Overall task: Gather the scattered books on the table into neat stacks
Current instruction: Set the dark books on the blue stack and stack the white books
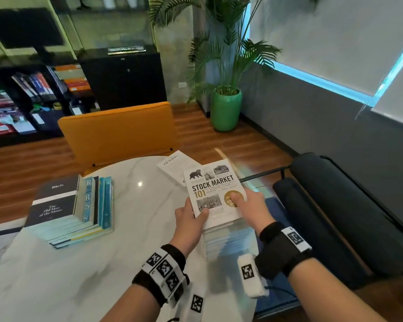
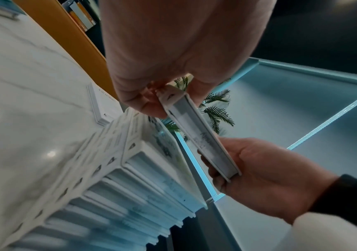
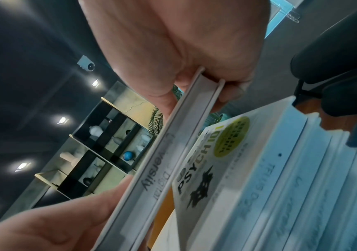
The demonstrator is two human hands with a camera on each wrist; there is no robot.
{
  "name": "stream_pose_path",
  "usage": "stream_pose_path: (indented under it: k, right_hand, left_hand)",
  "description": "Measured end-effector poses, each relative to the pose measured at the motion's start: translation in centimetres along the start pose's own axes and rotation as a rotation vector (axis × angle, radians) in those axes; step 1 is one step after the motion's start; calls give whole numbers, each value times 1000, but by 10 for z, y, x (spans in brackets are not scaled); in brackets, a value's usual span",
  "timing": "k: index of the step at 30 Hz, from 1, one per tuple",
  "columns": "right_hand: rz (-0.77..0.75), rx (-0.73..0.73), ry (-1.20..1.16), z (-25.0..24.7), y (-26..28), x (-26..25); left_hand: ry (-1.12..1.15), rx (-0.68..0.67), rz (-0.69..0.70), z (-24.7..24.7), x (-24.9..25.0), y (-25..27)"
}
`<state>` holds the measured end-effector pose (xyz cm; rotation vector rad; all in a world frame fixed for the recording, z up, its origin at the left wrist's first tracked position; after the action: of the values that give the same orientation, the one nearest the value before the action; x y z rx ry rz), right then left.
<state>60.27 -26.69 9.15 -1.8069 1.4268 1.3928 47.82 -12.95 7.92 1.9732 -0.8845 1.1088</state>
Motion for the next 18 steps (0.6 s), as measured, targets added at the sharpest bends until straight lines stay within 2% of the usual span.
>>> stream_pose_path:
  k: [3,6,12,14,16,18]
  right_hand:
    - [28,-10,136,-6,-7,-1]
    - [36,-45,237,-8,-1,-1]
    - [-34,-129,161,-15,10,1]
    - [-94,-191,119,-22,15,1]
    - [-137,-304,228,-24,24,8]
    - [-152,-376,342,-24,30,16]
  left_hand:
    - [-47,61,-20,8,-7,-11]
    - [-97,56,-43,13,-15,-14]
    - [-223,70,102,11,-7,2]
    - [-286,44,122,9,-6,10]
    - [-409,2,121,10,-10,15]
    - [-504,19,137,10,-14,16]
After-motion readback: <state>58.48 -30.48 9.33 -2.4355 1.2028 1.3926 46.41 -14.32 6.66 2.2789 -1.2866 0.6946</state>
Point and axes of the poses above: each hand's wrist, its own y-axis away from the middle knuckle, its own z-axis out of the palm, x = y × z, the point moved 4 cm from there along -y, towards the middle knuckle, and after that the axes turned 10 degrees about -y, right-handed, at the moved point
